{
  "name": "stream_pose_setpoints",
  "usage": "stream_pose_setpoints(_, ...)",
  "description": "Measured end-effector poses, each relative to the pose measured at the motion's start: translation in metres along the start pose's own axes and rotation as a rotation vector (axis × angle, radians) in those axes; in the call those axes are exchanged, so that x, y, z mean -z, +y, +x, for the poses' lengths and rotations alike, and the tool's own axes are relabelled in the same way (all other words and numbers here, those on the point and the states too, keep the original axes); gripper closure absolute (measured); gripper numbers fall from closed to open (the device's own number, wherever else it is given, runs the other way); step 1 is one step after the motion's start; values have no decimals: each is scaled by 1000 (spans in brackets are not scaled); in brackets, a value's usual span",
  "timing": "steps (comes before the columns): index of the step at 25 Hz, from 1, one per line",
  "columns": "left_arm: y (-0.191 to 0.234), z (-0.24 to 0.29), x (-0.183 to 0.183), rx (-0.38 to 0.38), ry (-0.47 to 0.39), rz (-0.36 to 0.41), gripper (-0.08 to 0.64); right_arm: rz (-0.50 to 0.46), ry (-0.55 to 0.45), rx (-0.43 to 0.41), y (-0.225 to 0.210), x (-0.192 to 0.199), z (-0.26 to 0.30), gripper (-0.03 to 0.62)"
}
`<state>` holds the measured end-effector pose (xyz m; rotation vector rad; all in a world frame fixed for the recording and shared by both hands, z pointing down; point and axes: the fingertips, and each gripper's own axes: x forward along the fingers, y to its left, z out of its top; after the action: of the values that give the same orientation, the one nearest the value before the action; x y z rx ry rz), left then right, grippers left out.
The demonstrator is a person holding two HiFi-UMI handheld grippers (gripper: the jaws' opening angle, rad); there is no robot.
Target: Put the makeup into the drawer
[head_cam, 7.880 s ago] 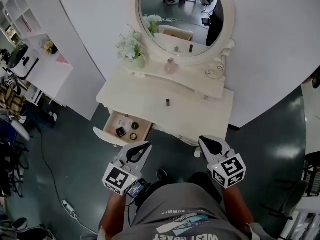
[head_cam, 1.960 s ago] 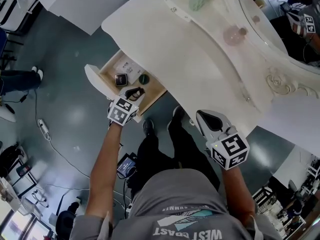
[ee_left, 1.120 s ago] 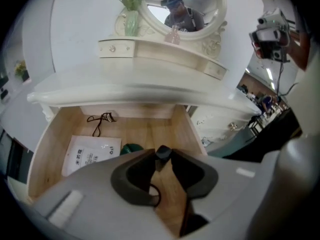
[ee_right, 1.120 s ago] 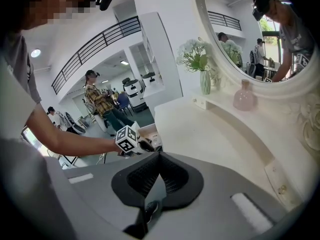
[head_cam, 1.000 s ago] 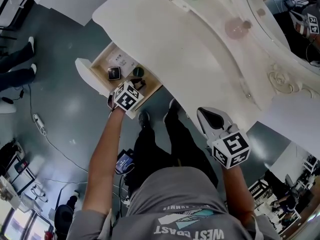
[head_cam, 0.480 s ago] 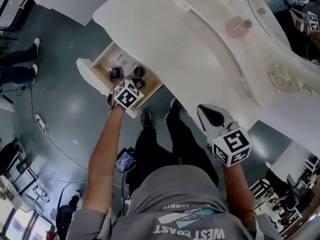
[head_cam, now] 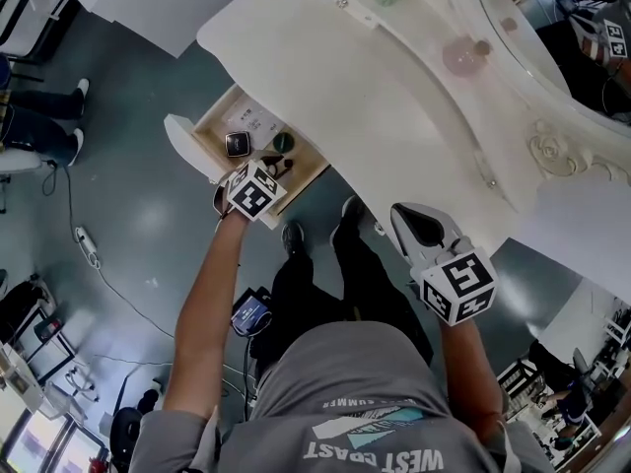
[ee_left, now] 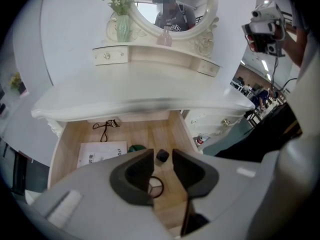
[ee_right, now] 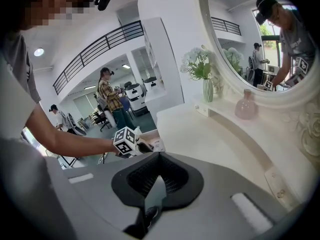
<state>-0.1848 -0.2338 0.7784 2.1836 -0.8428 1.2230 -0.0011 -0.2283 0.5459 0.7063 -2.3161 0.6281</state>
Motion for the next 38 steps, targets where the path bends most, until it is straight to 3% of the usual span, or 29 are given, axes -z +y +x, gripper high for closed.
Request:
stream_pose_setpoints(11,-6,-97,-32,-105,-163,44,460,-43,-81,9,28,-23,-22,591)
stream_pose_setpoints(18,-19,-181,-54,-185,-306,69,558,-82,-139,13,52,-44,-39,591)
stream_pose_setpoints(33,-75,-339,-114,-267,-587,197,557,-142,-250,50,87,-79,-79,591)
stream_pose_setpoints(38,-95,-377,-123,-288,-641,245,557,-157,-275,50,102,-82,-90,591)
